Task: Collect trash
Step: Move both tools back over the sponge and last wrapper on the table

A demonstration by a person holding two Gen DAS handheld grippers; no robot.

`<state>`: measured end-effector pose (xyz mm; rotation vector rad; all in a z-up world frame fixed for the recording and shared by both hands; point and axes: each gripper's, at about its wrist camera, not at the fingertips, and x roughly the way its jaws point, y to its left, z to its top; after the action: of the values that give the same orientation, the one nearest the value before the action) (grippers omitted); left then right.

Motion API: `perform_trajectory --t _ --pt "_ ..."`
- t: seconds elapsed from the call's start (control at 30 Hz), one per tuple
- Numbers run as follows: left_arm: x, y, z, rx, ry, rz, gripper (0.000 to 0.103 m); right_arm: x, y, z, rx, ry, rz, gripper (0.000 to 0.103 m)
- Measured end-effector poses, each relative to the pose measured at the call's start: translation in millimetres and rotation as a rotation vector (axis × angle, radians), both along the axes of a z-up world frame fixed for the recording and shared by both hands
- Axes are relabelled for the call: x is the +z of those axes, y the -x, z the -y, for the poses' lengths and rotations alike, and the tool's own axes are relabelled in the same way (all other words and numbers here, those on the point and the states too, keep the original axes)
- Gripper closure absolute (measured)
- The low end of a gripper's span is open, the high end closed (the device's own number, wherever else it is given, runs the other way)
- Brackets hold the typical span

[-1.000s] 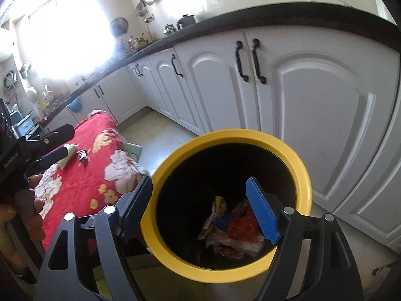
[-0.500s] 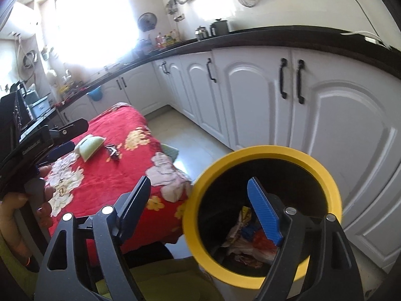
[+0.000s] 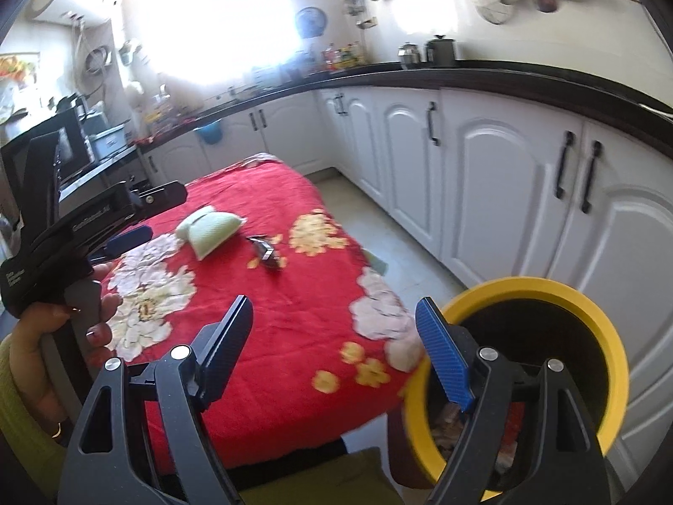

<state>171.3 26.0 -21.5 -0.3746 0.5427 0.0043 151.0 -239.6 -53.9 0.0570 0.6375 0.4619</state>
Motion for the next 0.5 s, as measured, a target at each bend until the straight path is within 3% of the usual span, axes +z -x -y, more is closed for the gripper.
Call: perform_trajectory --t 0.5 --pt "-18.9 -13.0 -77.0 0.127 0.140 -0.071 0.011 -20.1 -57.6 -92.8 0.162 0.107 -0.040 0.026"
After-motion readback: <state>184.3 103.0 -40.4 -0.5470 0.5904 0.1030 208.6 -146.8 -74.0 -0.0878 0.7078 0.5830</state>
